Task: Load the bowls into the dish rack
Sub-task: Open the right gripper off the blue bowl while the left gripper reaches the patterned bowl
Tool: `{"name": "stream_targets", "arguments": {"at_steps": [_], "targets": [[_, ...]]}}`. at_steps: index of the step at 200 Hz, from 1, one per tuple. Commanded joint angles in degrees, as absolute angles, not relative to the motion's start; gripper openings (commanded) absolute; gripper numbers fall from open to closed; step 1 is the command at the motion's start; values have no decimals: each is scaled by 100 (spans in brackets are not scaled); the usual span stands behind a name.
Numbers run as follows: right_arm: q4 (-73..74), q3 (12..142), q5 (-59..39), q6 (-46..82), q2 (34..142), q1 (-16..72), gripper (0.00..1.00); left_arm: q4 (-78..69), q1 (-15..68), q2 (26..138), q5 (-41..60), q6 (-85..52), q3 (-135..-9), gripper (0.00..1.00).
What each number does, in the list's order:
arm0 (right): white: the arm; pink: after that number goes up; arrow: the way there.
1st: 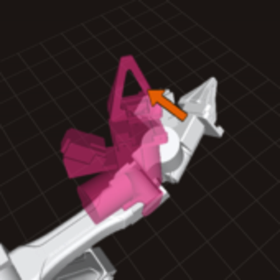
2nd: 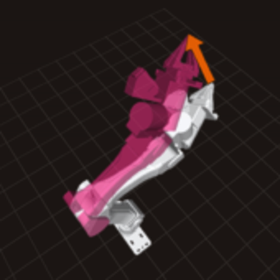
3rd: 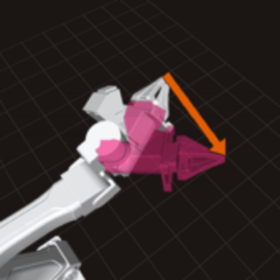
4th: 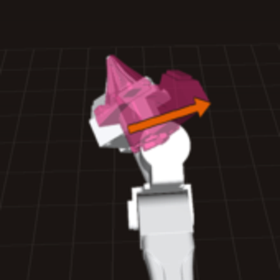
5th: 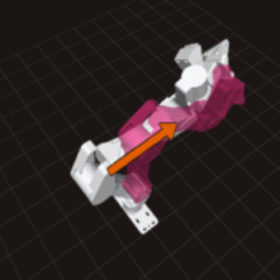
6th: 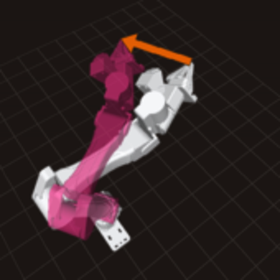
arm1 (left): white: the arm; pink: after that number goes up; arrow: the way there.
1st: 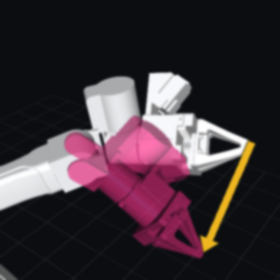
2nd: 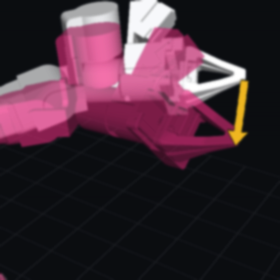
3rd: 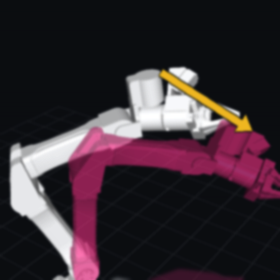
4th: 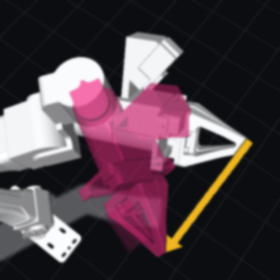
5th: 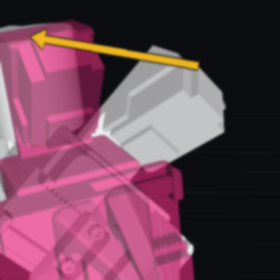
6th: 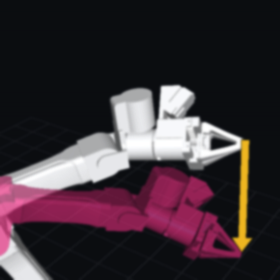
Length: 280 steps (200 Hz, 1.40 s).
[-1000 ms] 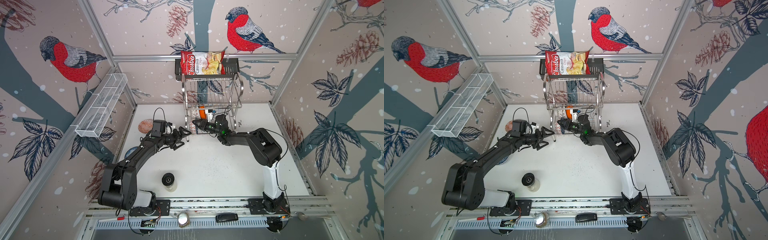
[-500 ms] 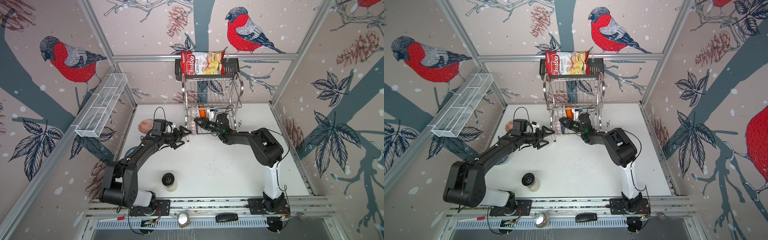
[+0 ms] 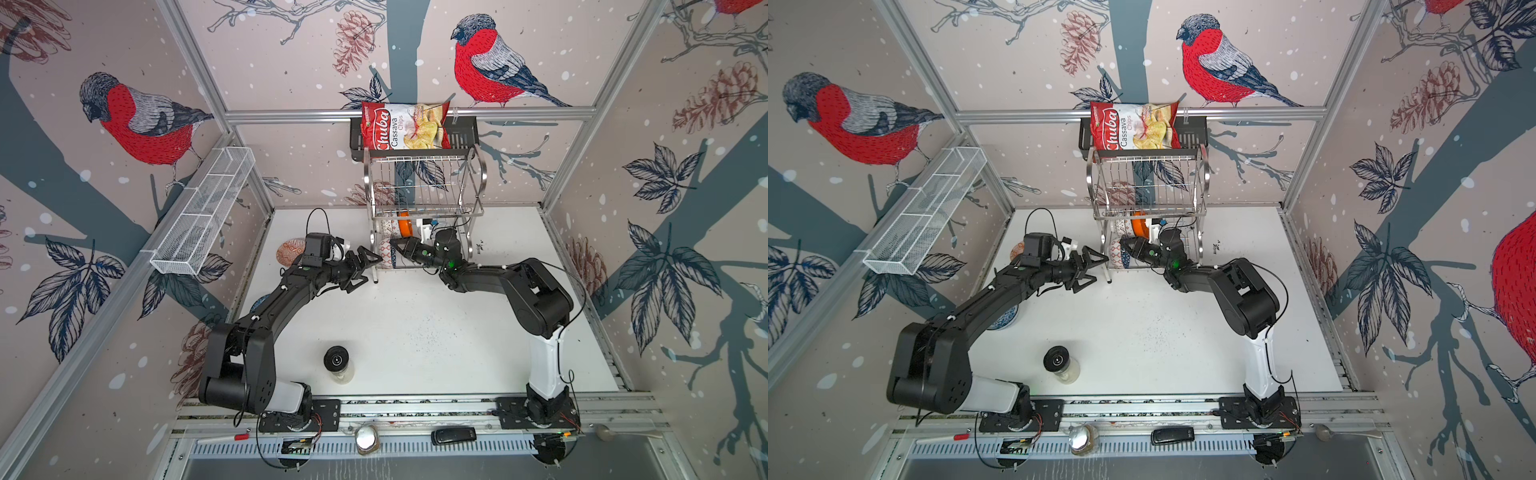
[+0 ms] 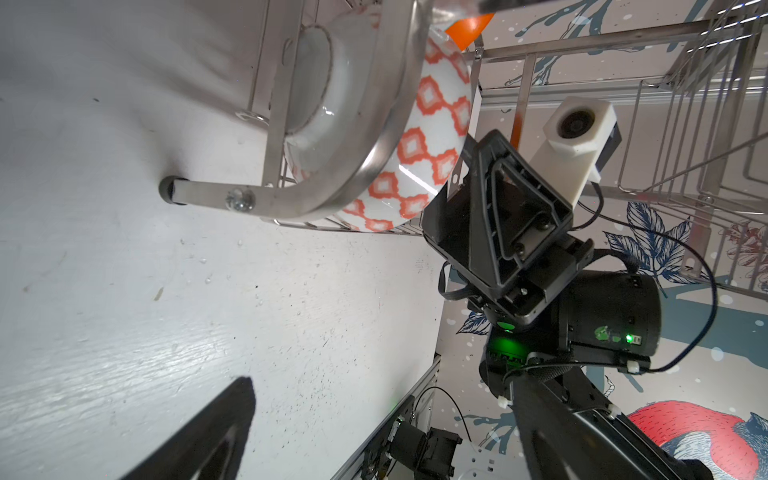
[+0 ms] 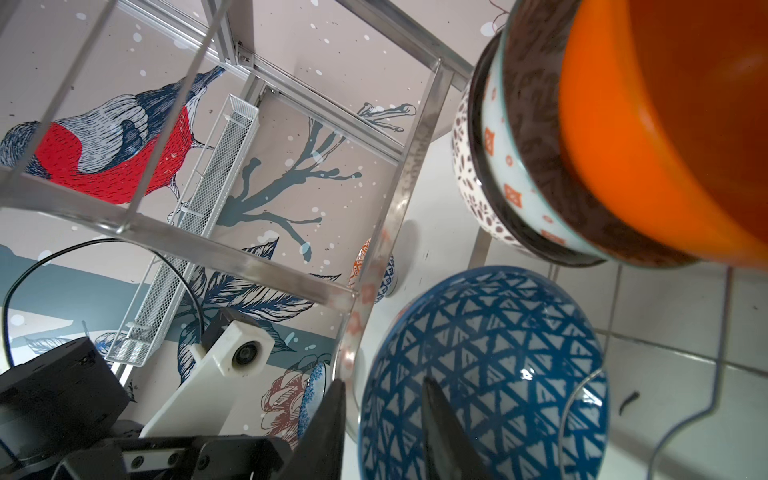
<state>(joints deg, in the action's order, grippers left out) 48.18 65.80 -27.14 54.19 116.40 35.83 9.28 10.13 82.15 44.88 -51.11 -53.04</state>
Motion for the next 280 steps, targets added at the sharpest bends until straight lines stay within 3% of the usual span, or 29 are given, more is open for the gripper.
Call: {"name": "stream_targets", "arguments": {"at_steps": [1, 47, 99, 130, 184, 223, 280], "targets": [[5181, 6459, -2621, 5423, 11443, 3587, 33, 1023, 964, 8231, 4465, -4958, -5392, 97], [5235, 5917, -2490, 5405, 10949, 3595, 38, 1642, 601, 8315, 4134, -4579, -5763, 97], [5022, 5111, -2331, 5220, 10181, 3630, 55, 2860, -262, 8648, 3020, -3657, -6595, 97], [4421, 4929, -2254, 4907, 9689, 3697, 70, 3239, -729, 9083, 2362, -3161, -6966, 97], [3469, 4878, -2154, 4663, 9148, 3885, 100, 3991, -756, 10398, 1158, -2279, -8669, 97], [2852, 4940, -1924, 4358, 8863, 4093, 100, 4551, -760, 11516, 345, -1798, -10079, 95], [1712, 5458, -1692, 3782, 8683, 4056, 100, 5423, -629, 13059, -227, -1441, -11877, 80]]}}
